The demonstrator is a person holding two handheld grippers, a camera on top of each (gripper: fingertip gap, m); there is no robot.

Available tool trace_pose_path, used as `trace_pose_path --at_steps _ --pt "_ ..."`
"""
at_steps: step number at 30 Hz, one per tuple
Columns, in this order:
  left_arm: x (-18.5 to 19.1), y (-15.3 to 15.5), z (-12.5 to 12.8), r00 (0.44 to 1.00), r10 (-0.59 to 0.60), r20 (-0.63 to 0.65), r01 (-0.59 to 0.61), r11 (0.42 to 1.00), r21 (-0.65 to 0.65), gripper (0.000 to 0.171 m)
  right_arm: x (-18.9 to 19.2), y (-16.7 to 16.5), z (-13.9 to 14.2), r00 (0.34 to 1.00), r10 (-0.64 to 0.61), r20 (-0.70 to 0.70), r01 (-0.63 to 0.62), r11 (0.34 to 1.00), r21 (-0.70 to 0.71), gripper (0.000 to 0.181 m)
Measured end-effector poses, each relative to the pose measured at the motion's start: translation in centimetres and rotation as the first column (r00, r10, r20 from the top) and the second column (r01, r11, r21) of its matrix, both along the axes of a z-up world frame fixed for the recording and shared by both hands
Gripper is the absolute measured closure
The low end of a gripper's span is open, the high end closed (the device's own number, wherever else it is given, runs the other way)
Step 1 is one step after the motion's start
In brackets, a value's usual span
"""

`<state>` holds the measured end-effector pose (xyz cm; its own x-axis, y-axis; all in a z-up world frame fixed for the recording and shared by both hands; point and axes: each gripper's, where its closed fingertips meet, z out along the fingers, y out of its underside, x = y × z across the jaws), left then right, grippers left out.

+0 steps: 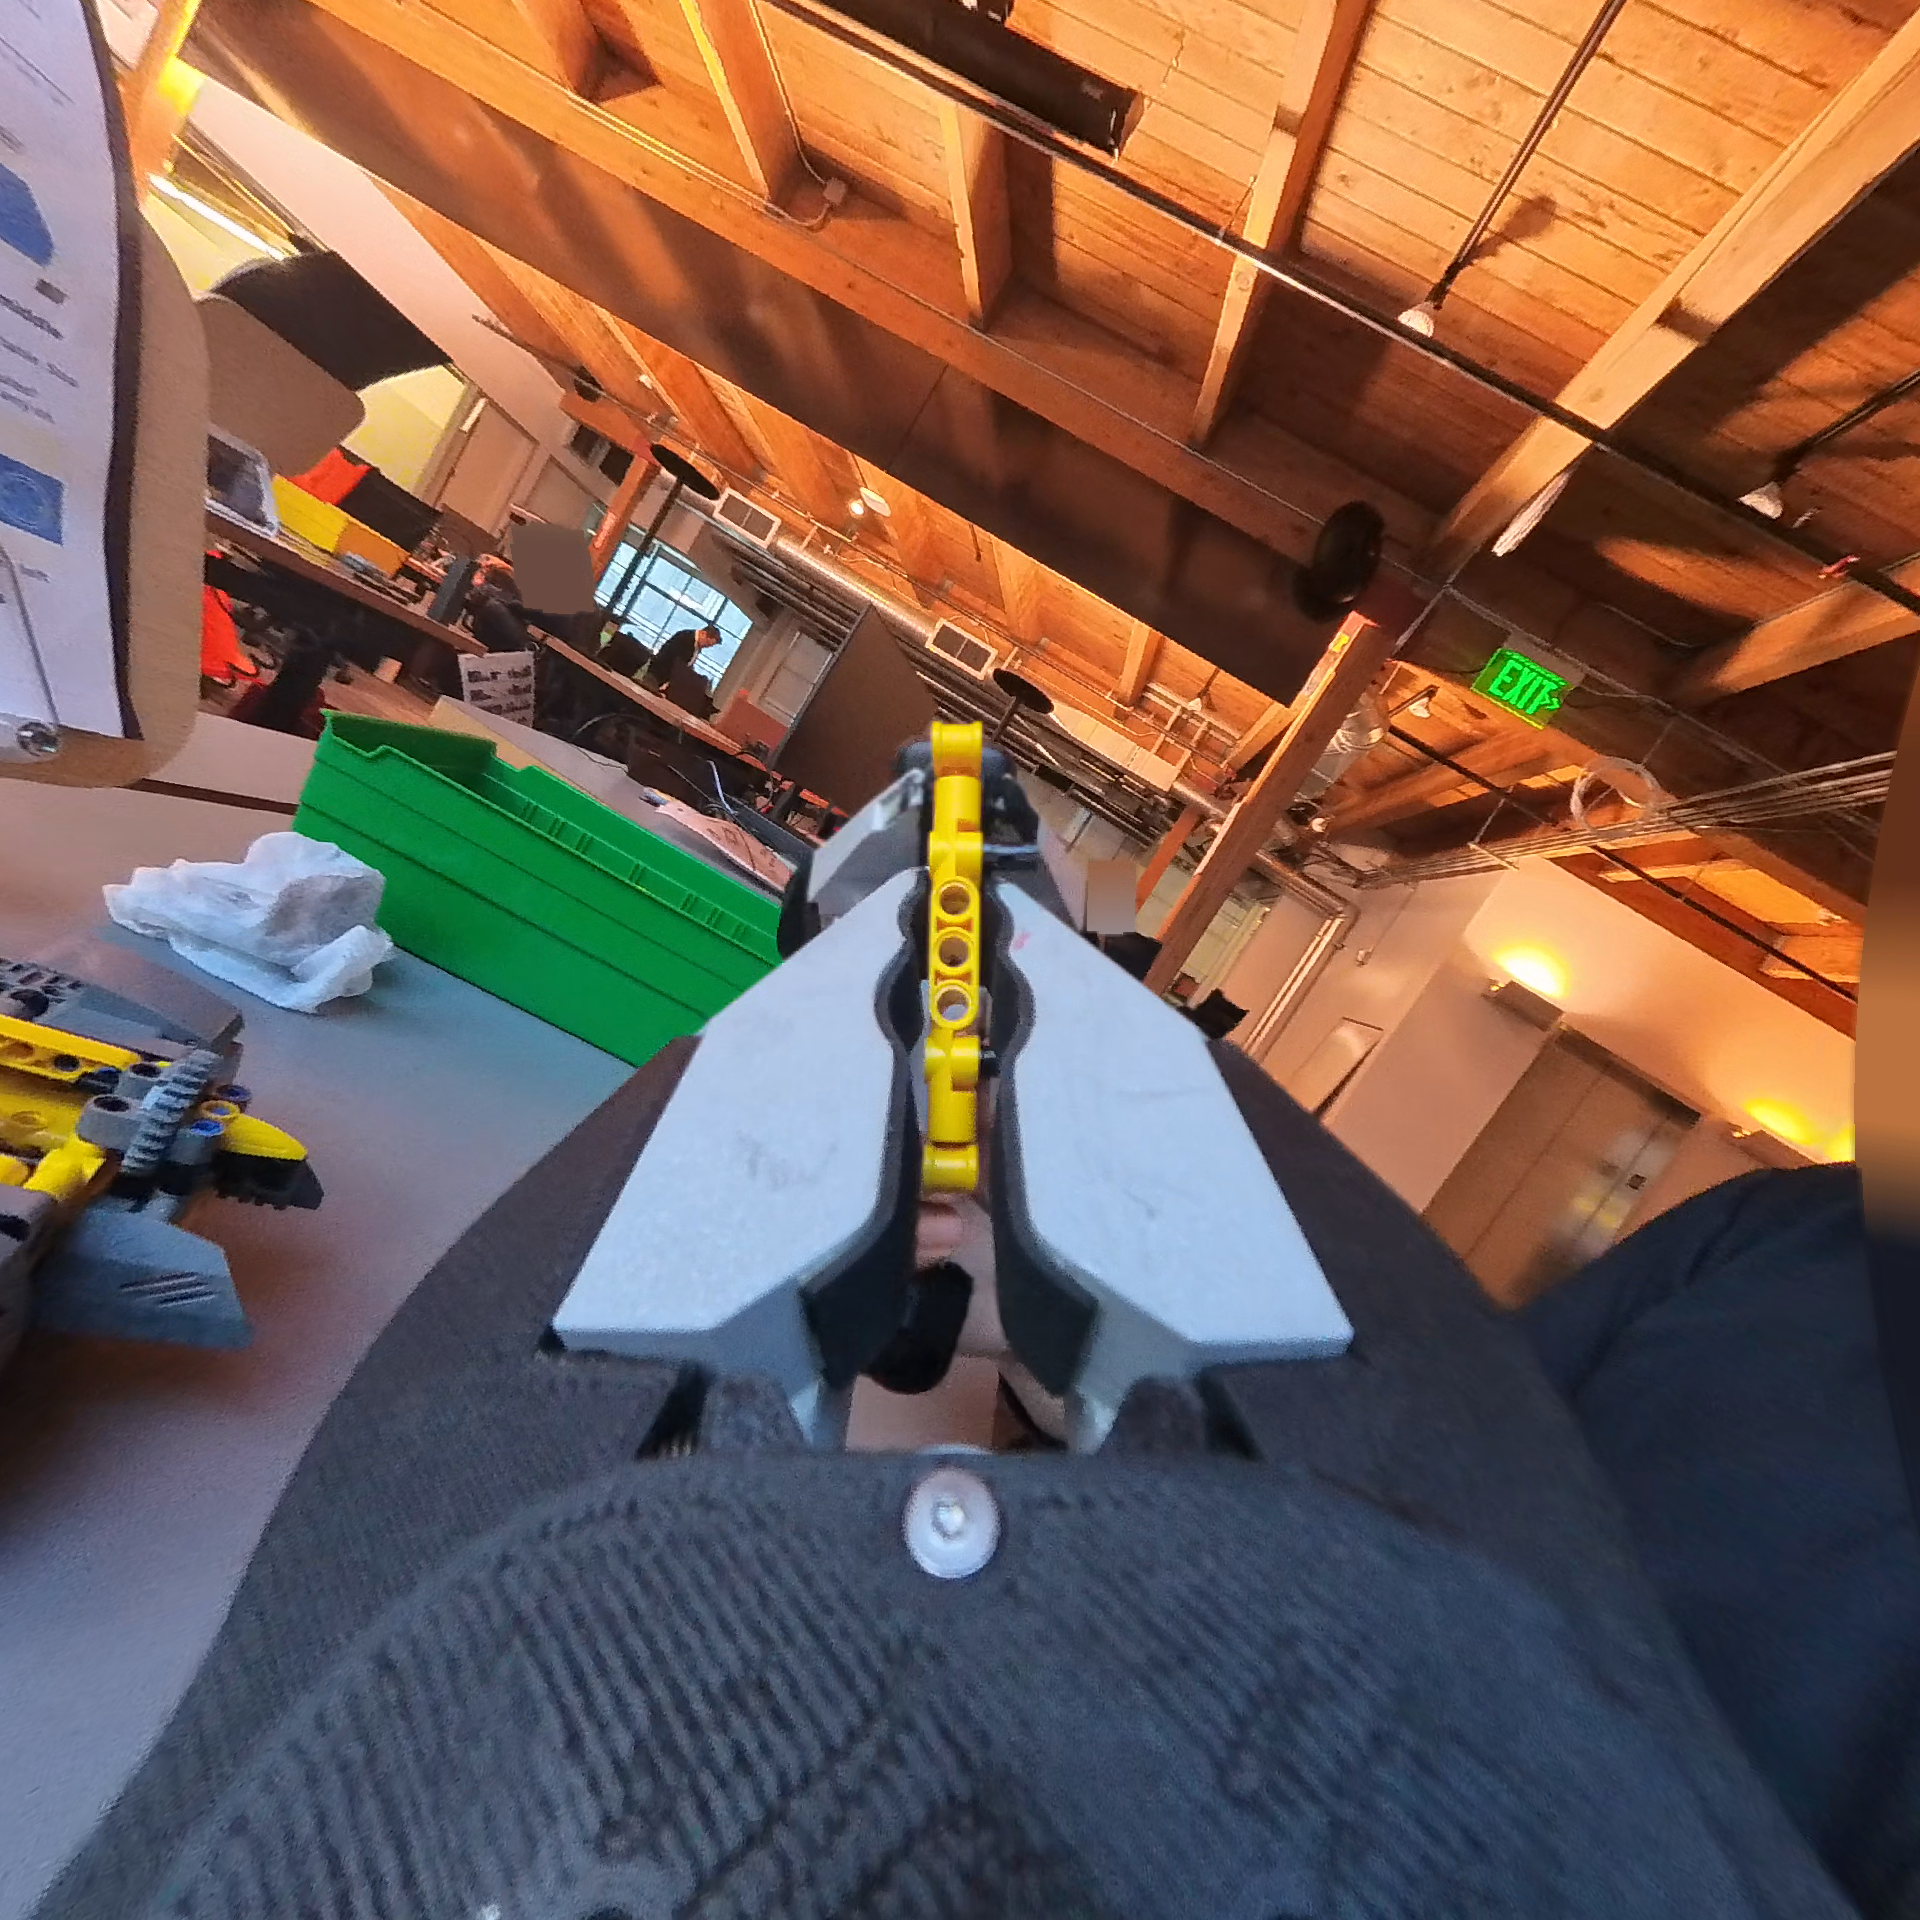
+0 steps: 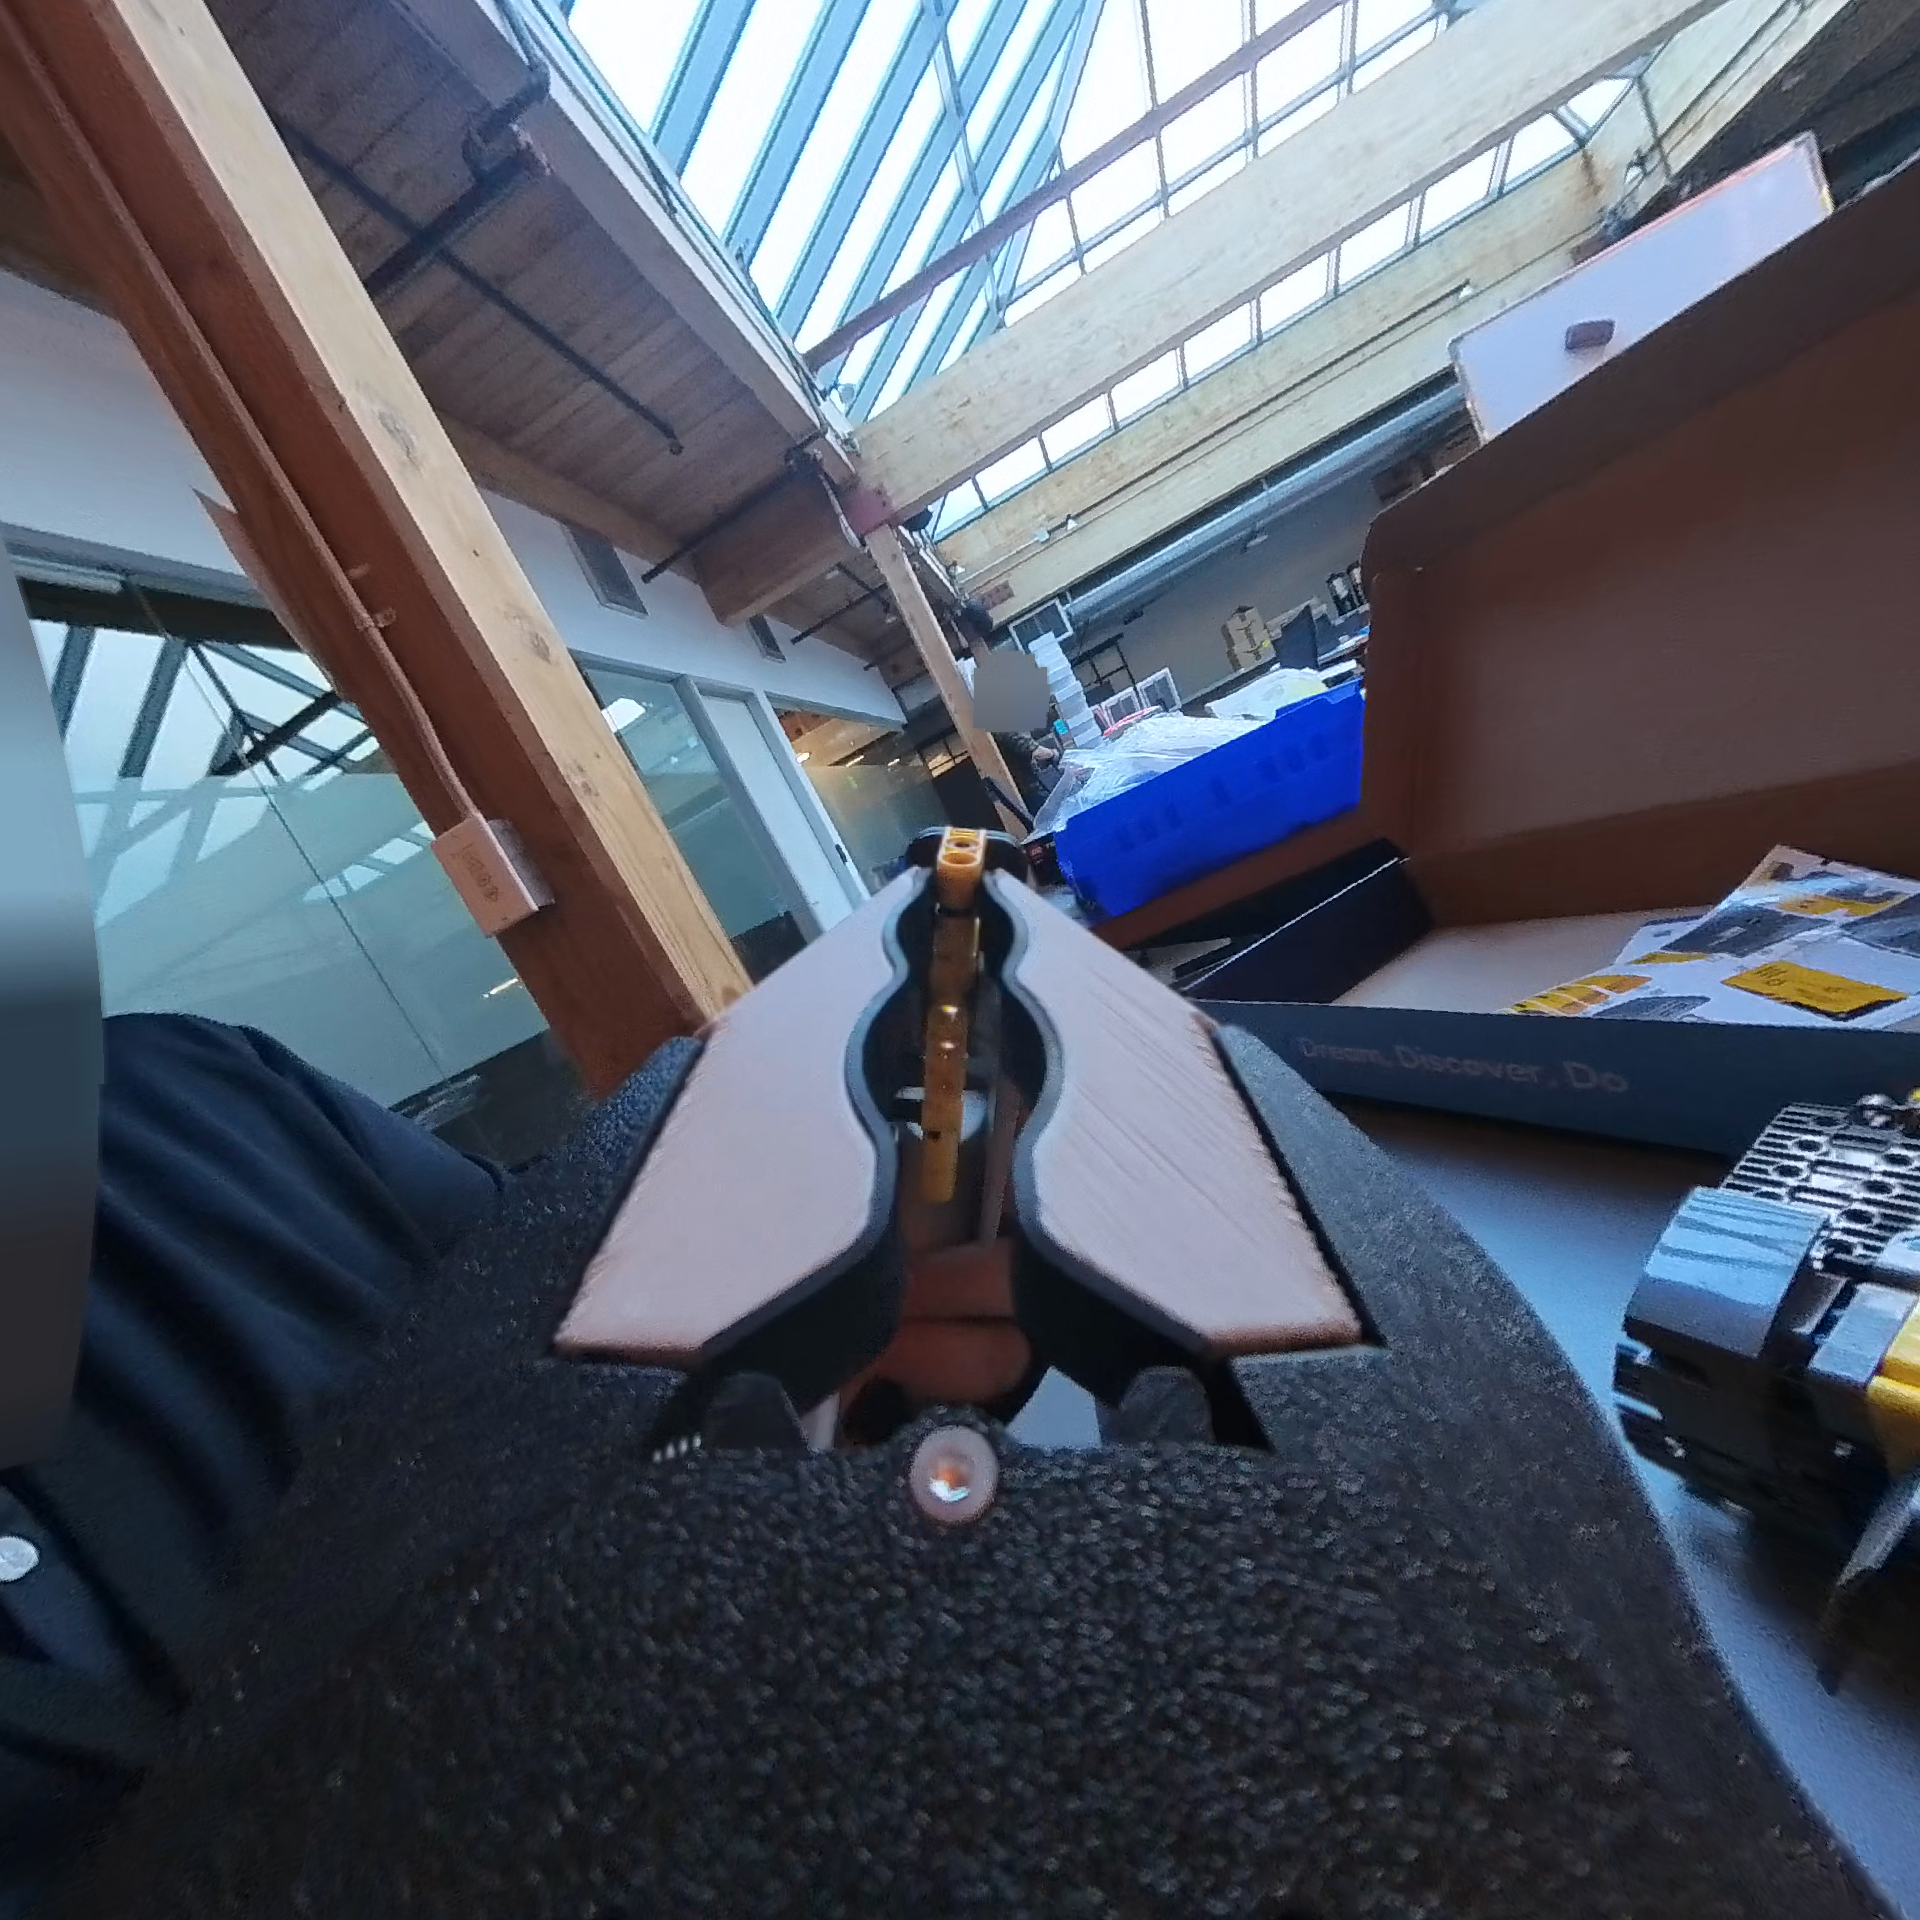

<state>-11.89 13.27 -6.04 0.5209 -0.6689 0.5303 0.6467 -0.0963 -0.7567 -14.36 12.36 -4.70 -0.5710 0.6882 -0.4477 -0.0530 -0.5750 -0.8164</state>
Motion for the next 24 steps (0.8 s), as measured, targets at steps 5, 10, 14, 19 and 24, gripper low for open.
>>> trace_pose_path --at_steps 5,10,14,19,24 --pt "0.3 0.2 -1.0 0.996 -0.075 -0.048 0.072 0.996 -0.047 0.166 0.2 0.3 -1.0 0.997 0.023 0.07 -0.029 0.996 0.088 0.176" --pt "0.3 0.7 -3.1 0.986 -0.082 -0.148 0.066 0.992 -0.109 0.167 0.2 0.9 -3.0 0.987 -0.059 0.152 0.027 0.979 0.203 0.177" --pt "0.2 1.4 -4.5 0.921 0.022 -0.389 -0.066 0.993 -0.1 0.166 0.4 1.3 -4.2 0.969 -0.119 0.216 0.03 0.927 0.374 0.174" --pt "1.6 0.4 -2.8 0.903 -0.01 -0.43 0.002 1.0 -0.019 0.166 1.9 0.3 -2.2 0.997 0.052 0.054 -0.065 0.958 0.278 0.176" --pt "2.6 -1.1 -0.1 0.982 -0.17 -0.082 0.177 0.979 0.097 0.167 2.5 -0.9 0.5 0.986 0.082 -0.148 -0.07 0.994 0.089 0.173"
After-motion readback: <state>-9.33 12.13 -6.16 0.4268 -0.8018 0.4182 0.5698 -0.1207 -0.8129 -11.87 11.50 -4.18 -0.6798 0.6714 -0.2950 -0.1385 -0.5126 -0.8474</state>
